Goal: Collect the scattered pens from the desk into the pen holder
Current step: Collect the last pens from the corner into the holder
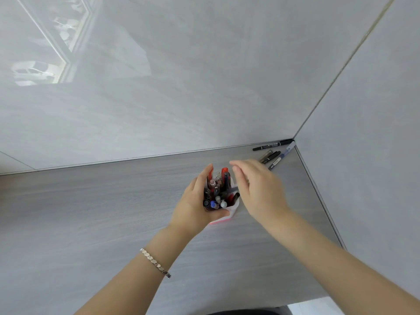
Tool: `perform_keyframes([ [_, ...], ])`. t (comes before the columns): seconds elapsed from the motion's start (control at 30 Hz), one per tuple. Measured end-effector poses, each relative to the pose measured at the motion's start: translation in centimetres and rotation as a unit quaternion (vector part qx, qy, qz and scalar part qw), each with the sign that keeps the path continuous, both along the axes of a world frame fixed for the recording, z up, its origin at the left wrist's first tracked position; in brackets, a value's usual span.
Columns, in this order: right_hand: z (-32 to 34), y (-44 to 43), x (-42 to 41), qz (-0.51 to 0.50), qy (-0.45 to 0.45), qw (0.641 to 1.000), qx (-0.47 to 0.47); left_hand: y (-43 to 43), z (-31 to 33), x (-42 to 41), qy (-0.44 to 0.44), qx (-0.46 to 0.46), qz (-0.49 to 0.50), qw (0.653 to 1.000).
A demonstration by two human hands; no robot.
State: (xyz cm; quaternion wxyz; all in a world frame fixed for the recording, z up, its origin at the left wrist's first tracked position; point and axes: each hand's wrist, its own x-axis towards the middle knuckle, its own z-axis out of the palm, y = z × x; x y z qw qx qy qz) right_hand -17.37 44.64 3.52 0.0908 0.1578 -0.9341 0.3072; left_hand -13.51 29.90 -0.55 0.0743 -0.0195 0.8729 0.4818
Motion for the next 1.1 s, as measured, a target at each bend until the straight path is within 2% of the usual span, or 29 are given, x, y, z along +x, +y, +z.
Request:
perform_keyframes([
  [0.07,-2.0,-0.1,0.6,0.039,0.025,0.999,0.012,0.0,-0.1,0.0,0.002,0.005,0.007,1.0],
  [0.2,-3.7,-0.7,1.4,0.066,-0.08,0.995,0.007,0.1,-0.4,0.0,0.017,0.003,0.006,1.0],
  [0.4,-3.2,-0.6,2.0,0.065,-0.157,0.978,0.12,0.0,-0.8,0.0,0.028,0.006,0.003,1.0],
  [0.5,-2.1,-2.3,0.6,0.079,-0.224,0.964,0.117,0.1,-0.8,-0.1,0.033,0.005,0.008,0.999],
  [0.6,-0.7,-2.3,-0.7,0.141,-0.326,0.933,0.053,0.1,-0.8,-0.1,0.036,0.004,0.009,0.999],
  [0.67,-0.5,-1.0,-2.0,0.132,-0.354,0.922,-0.087,0.1,-0.7,-0.2,0.018,-0.001,0.01,1.0],
  [0.73,-0.9,0.9,-4.0,0.019,-0.307,0.916,-0.259,0.0,-0.5,-0.2,-0.003,-0.004,0.01,1.0],
  [0.77,-1.9,2.3,-5.6,-0.061,-0.257,0.92,-0.29,0.0,-0.4,-0.2,-0.004,-0.005,0.01,1.0],
  [0.83,-4.2,5.1,-8.8,-0.192,-0.211,0.935,-0.211,0.1,-0.3,-0.3,-0.002,-0.009,0.013,1.0],
  [0.9,-6.7,7.4,-11.7,-0.261,-0.235,0.931,-0.1,0.1,-0.2,-0.3,-0.003,-0.011,0.015,1.0],
  [1.0,-9.4,8.5,-13.9,-0.28,-0.319,0.905,0.019,0.1,-0.2,-0.4,-0.013,-0.014,0.015,1.0],
  [1.1,-11.7,8.4,-14.7,-0.283,-0.337,0.896,0.062,0.0,-0.3,-0.5,-0.018,-0.02,0.016,1.0],
])
